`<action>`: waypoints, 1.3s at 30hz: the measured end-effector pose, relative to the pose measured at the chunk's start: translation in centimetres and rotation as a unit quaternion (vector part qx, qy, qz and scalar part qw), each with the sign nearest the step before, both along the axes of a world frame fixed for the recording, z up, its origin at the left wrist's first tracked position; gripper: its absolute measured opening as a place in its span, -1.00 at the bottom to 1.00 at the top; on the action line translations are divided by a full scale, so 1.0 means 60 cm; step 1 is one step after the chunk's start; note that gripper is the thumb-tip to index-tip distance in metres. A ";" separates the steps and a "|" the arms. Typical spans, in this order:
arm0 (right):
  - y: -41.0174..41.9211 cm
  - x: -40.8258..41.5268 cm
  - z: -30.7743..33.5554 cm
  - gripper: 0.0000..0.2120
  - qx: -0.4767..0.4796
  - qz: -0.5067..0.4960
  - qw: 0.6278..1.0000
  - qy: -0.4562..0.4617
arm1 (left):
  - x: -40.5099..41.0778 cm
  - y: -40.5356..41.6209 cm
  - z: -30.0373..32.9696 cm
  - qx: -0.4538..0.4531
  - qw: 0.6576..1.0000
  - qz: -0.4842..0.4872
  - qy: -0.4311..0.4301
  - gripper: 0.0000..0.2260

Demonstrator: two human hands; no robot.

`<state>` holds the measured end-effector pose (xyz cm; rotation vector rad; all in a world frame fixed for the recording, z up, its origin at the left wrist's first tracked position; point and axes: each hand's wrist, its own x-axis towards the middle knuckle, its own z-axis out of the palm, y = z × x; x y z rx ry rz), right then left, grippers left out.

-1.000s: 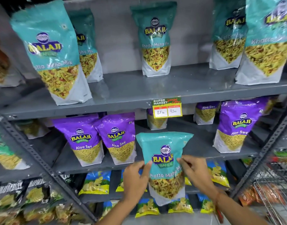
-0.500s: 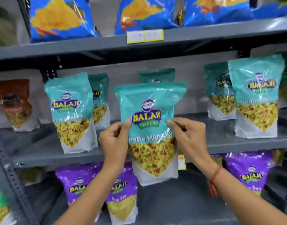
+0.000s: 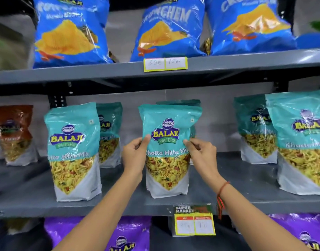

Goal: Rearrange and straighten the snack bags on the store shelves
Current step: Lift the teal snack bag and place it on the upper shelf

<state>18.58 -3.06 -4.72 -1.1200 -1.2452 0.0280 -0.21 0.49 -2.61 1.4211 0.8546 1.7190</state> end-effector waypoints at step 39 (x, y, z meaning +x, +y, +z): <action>-0.102 0.031 -0.087 -0.20 -0.128 0.006 0.991 -0.035 | -0.026 -0.042 -0.134 -0.022 0.948 -0.042 0.314 -0.27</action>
